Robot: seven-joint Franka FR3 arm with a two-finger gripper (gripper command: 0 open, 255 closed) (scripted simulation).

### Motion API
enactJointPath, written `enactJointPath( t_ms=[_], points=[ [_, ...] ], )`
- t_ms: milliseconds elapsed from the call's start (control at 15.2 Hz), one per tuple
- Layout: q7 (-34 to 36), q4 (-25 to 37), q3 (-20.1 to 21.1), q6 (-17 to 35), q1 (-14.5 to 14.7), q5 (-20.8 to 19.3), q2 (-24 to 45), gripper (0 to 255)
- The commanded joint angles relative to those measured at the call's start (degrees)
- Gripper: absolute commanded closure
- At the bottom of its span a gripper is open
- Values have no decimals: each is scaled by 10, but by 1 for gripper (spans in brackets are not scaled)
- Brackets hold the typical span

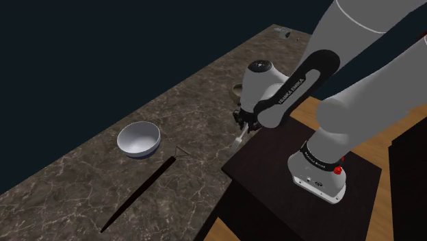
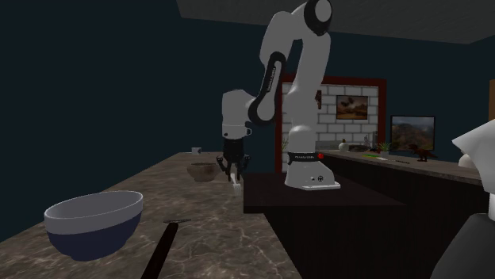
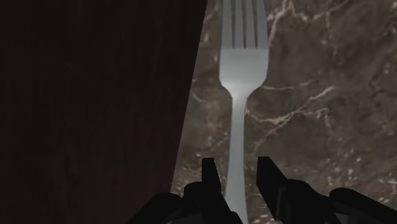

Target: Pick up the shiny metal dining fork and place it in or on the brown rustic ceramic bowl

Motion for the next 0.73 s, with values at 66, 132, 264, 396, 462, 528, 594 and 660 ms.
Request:
enactJointPath(
  t_ms=[66, 132, 264, 396, 462, 528, 594, 660],
  points=[
    [-45, 0, -56, -50, 77, 63, -48, 255],
    [-54, 0, -68, -65, 91, 74, -63, 255],
    [-68, 1, -87, -96, 114, 90, -92, 255],
    [-78, 3, -103, -126, 131, 101, -121, 255],
    [-83, 4, -110, -141, 138, 105, -134, 255],
    [-87, 5, -116, -156, 144, 108, -148, 255],
    [-90, 7, -123, -170, 150, 110, -161, 255],
    [-93, 9, -129, -185, 155, 112, -173, 255]
  ],
)
